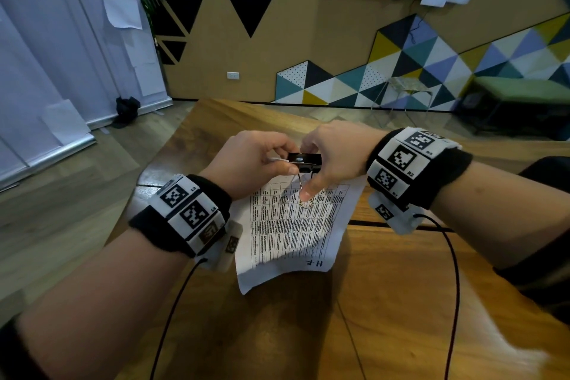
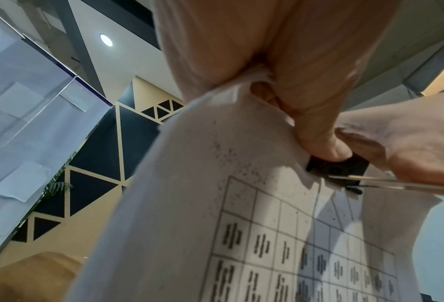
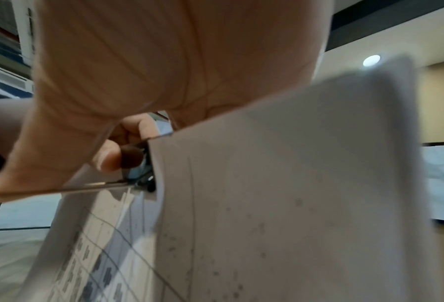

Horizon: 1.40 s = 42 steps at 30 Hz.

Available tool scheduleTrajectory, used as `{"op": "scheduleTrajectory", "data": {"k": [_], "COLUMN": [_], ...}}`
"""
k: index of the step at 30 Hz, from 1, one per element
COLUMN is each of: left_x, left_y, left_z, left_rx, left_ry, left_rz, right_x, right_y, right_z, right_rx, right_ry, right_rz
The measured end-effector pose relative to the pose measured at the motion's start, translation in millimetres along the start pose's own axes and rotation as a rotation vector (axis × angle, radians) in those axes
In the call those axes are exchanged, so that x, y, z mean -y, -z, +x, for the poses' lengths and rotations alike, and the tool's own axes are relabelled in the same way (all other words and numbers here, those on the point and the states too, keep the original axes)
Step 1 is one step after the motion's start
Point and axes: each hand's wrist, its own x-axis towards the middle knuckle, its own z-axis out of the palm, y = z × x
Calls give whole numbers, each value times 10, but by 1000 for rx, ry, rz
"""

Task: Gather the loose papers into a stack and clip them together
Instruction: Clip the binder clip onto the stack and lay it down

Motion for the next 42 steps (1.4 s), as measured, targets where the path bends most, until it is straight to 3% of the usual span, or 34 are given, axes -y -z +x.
{"op": "scheduleTrajectory", "data": {"k": [5,11,19,25,31,34,37,40,42], "left_x": [-28,-48,-42,22,164,365,798,1409,1744], "left_y": [-16,-37,-30,157,403,345,-3,-479,-762], "left_z": [-6,-13,-30,-29,-5,-45,-162,-337,-391], "left_rx": [1,-14,12,42,138,122,87,158,123], "left_ry": [12,12,13,102,163,310,574,822,923], "left_rz": [-26,-8,-4,-44,-6,-168,-330,-380,-435], "right_x": [31,6,-43,-312,-575,-586,-465,-287,-156], "right_y": [-129,-171,-194,-141,-292,-521,-946,-1569,-1907], "right_z": [31,68,88,-24,-55,-4,132,388,572], "right_rx": [30,15,96,190,208,194,132,119,64], "right_ry": [-5,-37,-53,-73,-136,-158,-362,-520,-592], "right_rz": [-90,-12,256,383,697,996,1234,1131,1082]}}
